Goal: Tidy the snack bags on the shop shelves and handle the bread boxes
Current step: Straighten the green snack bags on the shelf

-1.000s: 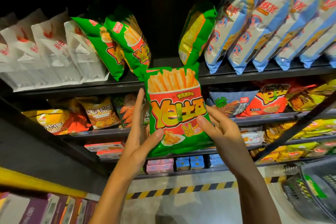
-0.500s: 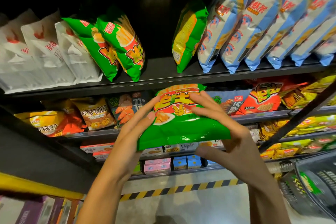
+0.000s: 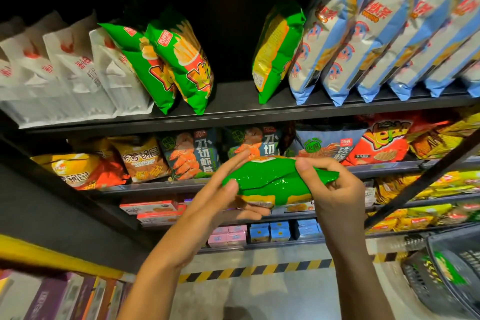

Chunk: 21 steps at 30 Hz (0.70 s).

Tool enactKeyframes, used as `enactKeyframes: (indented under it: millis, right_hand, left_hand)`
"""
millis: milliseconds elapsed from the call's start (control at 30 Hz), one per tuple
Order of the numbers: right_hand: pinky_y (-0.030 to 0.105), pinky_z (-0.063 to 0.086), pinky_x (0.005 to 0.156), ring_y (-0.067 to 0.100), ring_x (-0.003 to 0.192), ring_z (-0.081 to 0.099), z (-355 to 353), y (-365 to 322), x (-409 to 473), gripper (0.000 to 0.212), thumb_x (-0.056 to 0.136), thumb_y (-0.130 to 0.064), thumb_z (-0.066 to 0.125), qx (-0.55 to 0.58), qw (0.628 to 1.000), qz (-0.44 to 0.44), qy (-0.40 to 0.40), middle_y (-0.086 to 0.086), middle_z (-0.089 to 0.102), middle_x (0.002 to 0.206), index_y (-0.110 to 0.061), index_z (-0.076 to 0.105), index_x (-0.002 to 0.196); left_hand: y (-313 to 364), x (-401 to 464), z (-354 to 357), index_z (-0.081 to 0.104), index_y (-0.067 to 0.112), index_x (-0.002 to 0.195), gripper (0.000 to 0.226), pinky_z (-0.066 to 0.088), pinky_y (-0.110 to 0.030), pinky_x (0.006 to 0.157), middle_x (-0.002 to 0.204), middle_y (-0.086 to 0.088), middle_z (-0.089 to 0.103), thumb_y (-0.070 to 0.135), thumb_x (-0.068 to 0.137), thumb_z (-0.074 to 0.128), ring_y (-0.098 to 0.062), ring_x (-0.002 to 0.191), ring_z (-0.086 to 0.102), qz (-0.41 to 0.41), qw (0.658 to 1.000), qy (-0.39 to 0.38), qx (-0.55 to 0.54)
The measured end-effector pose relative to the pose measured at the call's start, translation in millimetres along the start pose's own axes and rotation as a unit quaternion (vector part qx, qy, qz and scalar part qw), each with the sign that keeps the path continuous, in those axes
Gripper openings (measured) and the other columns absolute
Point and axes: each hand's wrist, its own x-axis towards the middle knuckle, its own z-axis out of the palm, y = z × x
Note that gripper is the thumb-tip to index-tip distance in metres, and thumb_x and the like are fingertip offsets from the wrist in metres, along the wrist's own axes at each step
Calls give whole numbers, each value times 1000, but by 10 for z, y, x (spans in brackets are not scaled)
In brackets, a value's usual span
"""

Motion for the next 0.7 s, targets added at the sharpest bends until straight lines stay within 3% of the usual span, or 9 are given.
enactKeyframes:
  millis: [67, 167, 300, 367, 400, 467, 567, 633, 700]
  right_hand:
    - [30, 57, 49, 16, 64, 73, 12, 13, 4, 18, 85, -38, 75, 34, 999, 25, 4, -6, 78, 81, -20, 77, 85]
    - [26, 58, 50, 10, 64, 72, 28, 30, 12, 20, 81, -35, 72, 39, 998, 44, -2, -8, 77, 78, -17, 77, 84]
    - [40, 60, 64, 24, 79, 74, 48, 94, 20, 21, 82, -48, 76, 25, 998, 48, -12, -2, 78, 85, -26, 79, 83]
    - [38, 53, 72, 32, 82, 69, 54, 72, 14, 25, 85, -61, 73, 11, 998, 42, -42, 0, 77, 86, -36, 79, 90]
    - [34, 50, 73, 30, 82, 68, 42, 77, 11, 29, 87, -64, 66, 15, 997, 51, -59, -1, 76, 85, -39, 80, 91]
    - [23, 49, 82, 9, 84, 70, 38, 79, 1, 39, 90, -71, 56, 49, 991, 97, -76, -9, 76, 86, -40, 81, 85]
    - [34, 45, 106, 8, 113, 67, 12, 139, 6, 62, 75, -93, 49, 50, 984, 140, -95, -3, 74, 116, -46, 78, 103]
    - [22, 47, 100, 0, 107, 67, 32, 69, 14, 43, 90, -79, 44, 36, 986, 125, -108, -14, 76, 105, -53, 79, 94]
    - [13, 50, 92, -2, 105, 69, 22, 4, 24, 42, 99, -55, 39, 37, 985, 96, -135, -18, 78, 102, -45, 81, 98]
  left_hand:
    - [3, -148, 40, 38, 38, 155, 61, 53, -39, 104, 131, -15, 69, 37, 100, 64, -36, 118, 68, 21, 997, -67, 24]
    - [-61, -165, 25, 41, 33, 153, 60, 56, -28, 95, 121, -10, 74, 17, 99, 58, -27, 111, 73, 49, 998, -16, 43]
    - [-81, -72, 76, 50, 34, 147, 46, 59, -41, 94, 125, -11, 73, 41, 103, 61, -38, 101, 74, 43, 998, 28, 43]
    - [-114, -39, 84, 54, 30, 144, 45, 60, -42, 91, 118, -13, 75, 46, 102, 55, -39, 97, 75, 35, 997, 72, 20]
    - [-120, -18, 94, 56, 25, 142, 48, 61, -43, 89, 113, -14, 77, 48, 99, 52, -38, 95, 75, 29, 995, 94, 16]
    - [-150, 29, 91, 63, 15, 133, 55, 61, -42, 85, 104, -18, 78, 52, 95, 49, -38, 88, 76, 14, 991, 134, 4]
    - [-192, 65, 64, 68, 6, 124, 58, 63, -37, 76, 98, -23, 77, 51, 95, 47, -36, 80, 76, 10, 986, 165, -11]
    - [-198, 75, 50, 68, 5, 125, 58, 63, -38, 78, 98, -24, 77, 51, 96, 46, -36, 80, 75, 13, 985, 170, -12]
    - [-203, 76, 55, 67, 6, 128, 58, 62, -44, 85, 101, -23, 77, 51, 98, 45, -38, 85, 76, 14, 986, 167, -3]
